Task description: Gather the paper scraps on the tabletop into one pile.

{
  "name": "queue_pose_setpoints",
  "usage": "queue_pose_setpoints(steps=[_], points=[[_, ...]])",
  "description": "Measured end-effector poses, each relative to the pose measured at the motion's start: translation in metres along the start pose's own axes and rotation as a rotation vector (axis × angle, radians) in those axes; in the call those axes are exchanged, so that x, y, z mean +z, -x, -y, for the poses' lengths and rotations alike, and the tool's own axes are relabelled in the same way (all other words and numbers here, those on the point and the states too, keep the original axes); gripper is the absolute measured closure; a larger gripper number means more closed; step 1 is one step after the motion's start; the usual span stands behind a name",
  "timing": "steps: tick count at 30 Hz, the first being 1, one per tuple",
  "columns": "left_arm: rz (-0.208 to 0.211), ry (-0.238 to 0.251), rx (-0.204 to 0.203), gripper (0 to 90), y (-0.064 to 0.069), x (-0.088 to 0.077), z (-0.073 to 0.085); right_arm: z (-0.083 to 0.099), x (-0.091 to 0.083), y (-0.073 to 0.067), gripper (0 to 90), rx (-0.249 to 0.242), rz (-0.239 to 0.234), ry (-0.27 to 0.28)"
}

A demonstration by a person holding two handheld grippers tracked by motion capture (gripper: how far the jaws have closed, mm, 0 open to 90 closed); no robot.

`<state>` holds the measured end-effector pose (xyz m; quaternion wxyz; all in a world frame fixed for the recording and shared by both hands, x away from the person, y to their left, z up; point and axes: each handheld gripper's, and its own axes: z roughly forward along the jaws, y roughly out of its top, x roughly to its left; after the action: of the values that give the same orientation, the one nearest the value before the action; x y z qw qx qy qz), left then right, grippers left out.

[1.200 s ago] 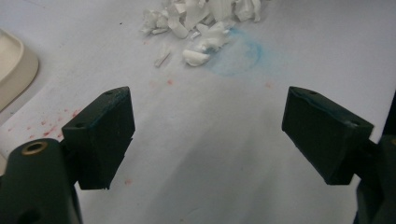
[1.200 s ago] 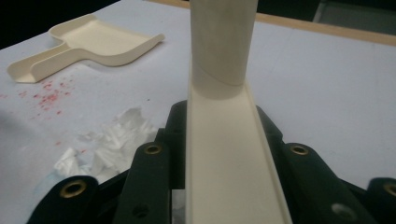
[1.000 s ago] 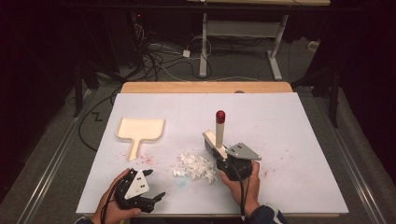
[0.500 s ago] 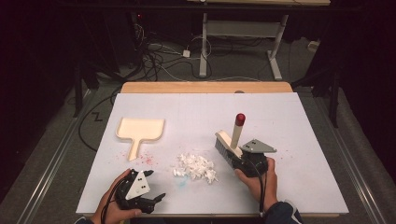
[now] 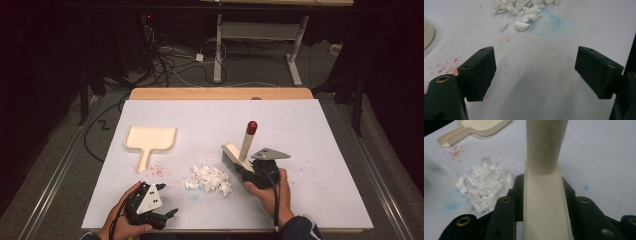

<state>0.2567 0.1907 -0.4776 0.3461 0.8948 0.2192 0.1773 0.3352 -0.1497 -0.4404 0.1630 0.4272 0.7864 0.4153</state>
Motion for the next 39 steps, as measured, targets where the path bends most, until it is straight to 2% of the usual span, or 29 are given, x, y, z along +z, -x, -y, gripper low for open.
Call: queue_pose_setpoints(steps=[2, 4, 5, 6, 7, 9, 13, 15, 16, 17, 19, 20, 21, 22, 23, 25, 26, 27, 28, 29, 30, 34, 35, 36, 39], points=[[0.0, 0.001, 0.004, 16.2, 0.0, 0.0, 0.0, -0.003, 0.01, -0.015, 68.0, -0.021, 0.014, 0.017], [0.002, 0.004, -0.002, 16.2, 0.0, 0.0, 0.001, -0.004, 0.011, -0.018, 68.0, -0.026, 0.02, 0.028], [0.003, 0.006, -0.006, 16.2, -0.001, 0.0, 0.001, -0.006, 0.013, -0.021, 68.1, -0.01, -0.018, 0.045], [0.002, 0.006, -0.005, 16.2, -0.001, 0.0, 0.001, -0.008, 0.012, -0.022, 68.1, -0.008, -0.006, 0.053], [0.002, 0.004, -0.004, 16.2, -0.001, 0.0, 0.001, -0.01, 0.011, -0.023, 68.1, -0.037, 0.009, 0.06], [0.003, 0.004, -0.001, 16.2, -0.001, 0.0, 0.001, -0.012, 0.009, -0.024, 68.0, -0.051, 0.016, 0.062], [0.0, 0.006, -0.004, 16.2, -0.001, -0.001, 0.001, -0.013, 0.0, -0.016, 67.9, -0.04, 0.033, 0.083], [0.001, 0.005, -0.003, 16.2, -0.001, 0.0, 0.001, -0.012, -0.009, -0.004, 67.9, -0.042, 0.035, 0.098], [0.0, 0.002, 0.001, 16.2, -0.001, 0.0, 0.001, -0.012, -0.009, -0.004, 67.9, -0.042, 0.035, 0.098], [0.001, -0.001, 0.002, 16.2, -0.001, 0.0, 0.001, -0.013, -0.017, 0.005, 67.9, -0.039, 0.032, 0.109], [0.0, -0.003, 0.003, 16.3, -0.001, 0.001, 0.001, -0.013, -0.022, 0.008, 67.9, -0.032, 0.027, 0.111], [0.0, -0.003, 0.004, 16.2, -0.001, 0.001, 0.001, -0.013, -0.031, 0.014, 67.9, -0.056, 0.027, 0.113], [0.0, -0.003, 0.004, 16.2, -0.001, 0.001, 0.001, -0.013, -0.031, 0.014, 67.9, -0.056, 0.027, 0.113], [-0.001, -0.003, 0.003, 16.2, -0.001, 0.0, 0.001, -0.014, -0.041, 0.018, 67.9, -0.098, 0.019, 0.099], [-0.002, -0.003, 0.004, 16.2, -0.001, 0.0, 0.001, -0.014, -0.041, 0.018, 67.9, -0.098, 0.019, 0.099], [-0.004, -0.005, -0.001, 16.2, -0.002, 0.0, 0.002, -0.011, -0.053, 0.022, 67.9, -0.153, 0.023, 0.082], [-0.004, -0.005, -0.004, 16.2, -0.002, 0.0, 0.002, -0.009, -0.057, 0.023, 67.9, -0.162, 0.016, 0.074], [-0.008, -0.004, -0.003, 16.2, -0.003, -0.001, 0.003, -0.003, -0.069, 0.028, 67.9, -0.181, -0.02, 0.055], [-0.009, -0.004, -0.006, 16.2, -0.003, -0.001, 0.003, -0.003, -0.069, 0.028, 67.9, -0.181, -0.02, 0.055], [-0.011, -0.005, -0.006, 16.3, -0.003, -0.001, 0.003, 0.004, -0.077, 0.031, 68.0, -0.196, -0.052, 0.029], [-0.013, -0.004, -0.005, 16.3, -0.003, -0.001, 0.002, 0.004, -0.077, 0.031, 68.0, -0.196, -0.052, 0.029], [-0.018, -0.007, -0.005, 16.2, -0.003, -0.001, 0.002, 0.023, -0.094, 0.033, 68.0, -0.248, -0.097, -0.031], [-0.019, -0.009, -0.006, 16.2, -0.003, -0.001, 0.002, 0.032, -0.099, 0.034, 68.0, -0.259, -0.139, -0.06], [-0.02, -0.009, -0.006, 16.2, -0.003, -0.001, 0.002, 0.032, -0.099, 0.034, 68.0, -0.259, -0.139, -0.06], [-0.021, -0.011, -0.006, 16.2, -0.003, 0.0, 0.001, 0.044, -0.102, 0.031, 68.0, -0.289, -0.18, -0.096]])
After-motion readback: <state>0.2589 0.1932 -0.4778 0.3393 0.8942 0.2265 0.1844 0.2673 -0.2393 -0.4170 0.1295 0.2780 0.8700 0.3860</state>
